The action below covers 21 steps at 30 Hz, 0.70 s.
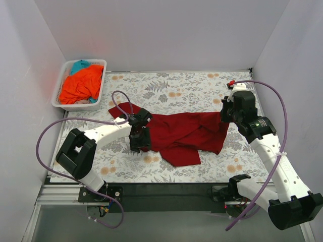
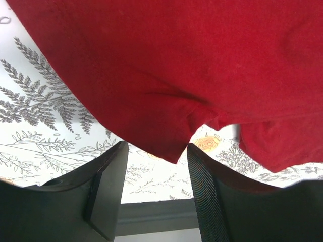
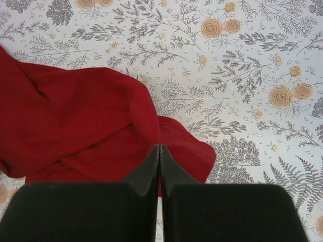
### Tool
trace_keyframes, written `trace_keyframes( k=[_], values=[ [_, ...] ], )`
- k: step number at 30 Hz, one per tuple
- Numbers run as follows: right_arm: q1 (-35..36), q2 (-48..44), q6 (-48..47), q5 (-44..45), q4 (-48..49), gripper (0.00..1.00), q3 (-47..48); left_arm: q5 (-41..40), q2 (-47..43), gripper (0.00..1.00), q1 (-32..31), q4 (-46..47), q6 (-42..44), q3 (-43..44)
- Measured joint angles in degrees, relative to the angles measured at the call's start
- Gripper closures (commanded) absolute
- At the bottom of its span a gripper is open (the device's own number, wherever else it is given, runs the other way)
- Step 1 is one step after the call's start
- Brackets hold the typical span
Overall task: Fold and stack the t-shirts
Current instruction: Flatten the tshirt out
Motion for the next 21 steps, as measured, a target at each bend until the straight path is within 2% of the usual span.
trace_keyframes(
  k=[5, 13, 21],
  values=[
    [0.0, 0.0, 0.0, 0.0, 0.0, 0.99, 0.0, 1.4, -1.4, 0.51, -0.4, -1.6, 0.0, 0.4],
    [0.0, 0.0, 0.0, 0.0, 0.0, 0.99, 0.0, 2.5, -8.8, 0.5, -1.0, -3.6, -0.4, 2.2],
    [0.0, 0.0, 0.1, 0.0, 0.2, 0.99, -2.4, -0.4, -2.2, 0.5, -1.4, -1.5, -0.5, -2.2]
  ],
)
